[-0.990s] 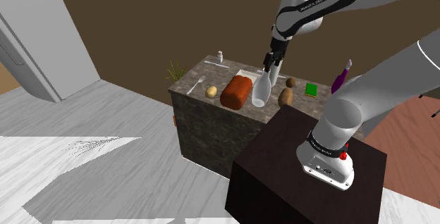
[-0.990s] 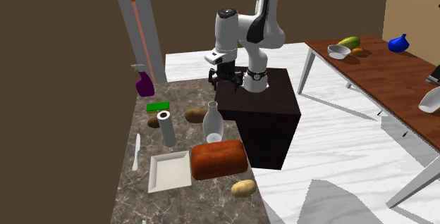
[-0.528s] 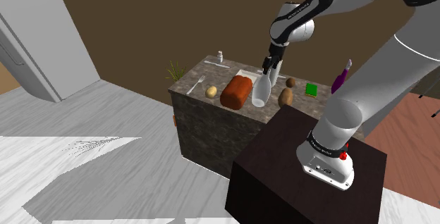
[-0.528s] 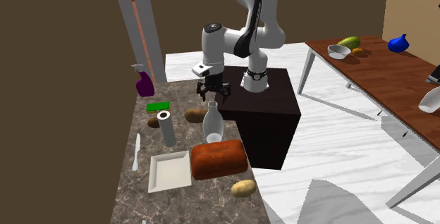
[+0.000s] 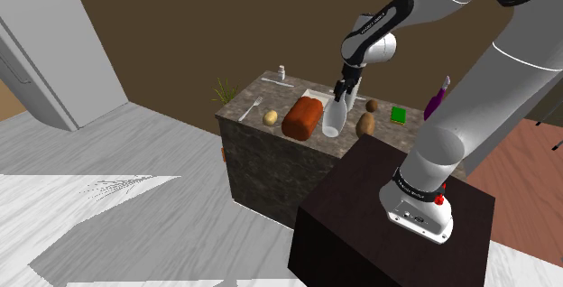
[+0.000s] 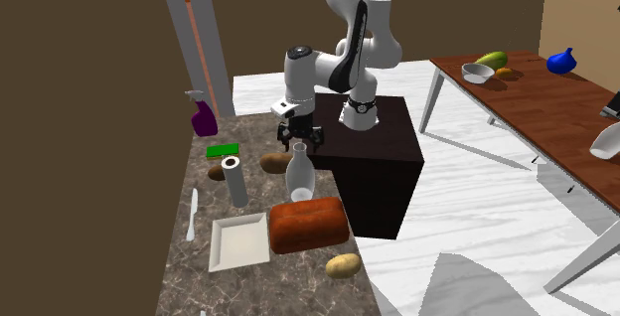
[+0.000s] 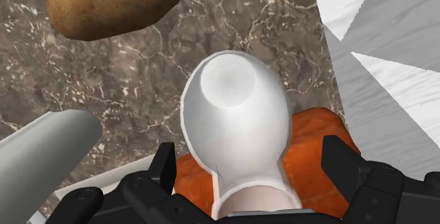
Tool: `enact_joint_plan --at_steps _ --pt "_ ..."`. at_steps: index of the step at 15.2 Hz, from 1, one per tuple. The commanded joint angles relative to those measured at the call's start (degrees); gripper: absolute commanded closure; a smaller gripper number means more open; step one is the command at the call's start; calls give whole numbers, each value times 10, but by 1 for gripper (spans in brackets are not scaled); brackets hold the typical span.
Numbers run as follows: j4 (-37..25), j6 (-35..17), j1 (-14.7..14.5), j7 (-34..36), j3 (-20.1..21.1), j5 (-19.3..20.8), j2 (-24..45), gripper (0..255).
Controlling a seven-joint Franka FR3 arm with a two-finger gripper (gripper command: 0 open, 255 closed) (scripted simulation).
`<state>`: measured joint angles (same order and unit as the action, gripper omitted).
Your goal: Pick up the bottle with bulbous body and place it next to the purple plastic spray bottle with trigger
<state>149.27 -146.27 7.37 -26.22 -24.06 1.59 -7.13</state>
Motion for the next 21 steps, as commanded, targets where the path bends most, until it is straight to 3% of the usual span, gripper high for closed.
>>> enact_joint_plan --at_steps 1,5,6,15,21 --pt "0 -2 0 -1 0 -1 2 0" --pt "0 -2 0 -1 0 -1 2 0" --pt "0 -2 0 -1 0 -1 2 255" --pt "0 -2 0 -1 0 -1 2 255" --pt "-14 53 7 18 7 23 -41 255"
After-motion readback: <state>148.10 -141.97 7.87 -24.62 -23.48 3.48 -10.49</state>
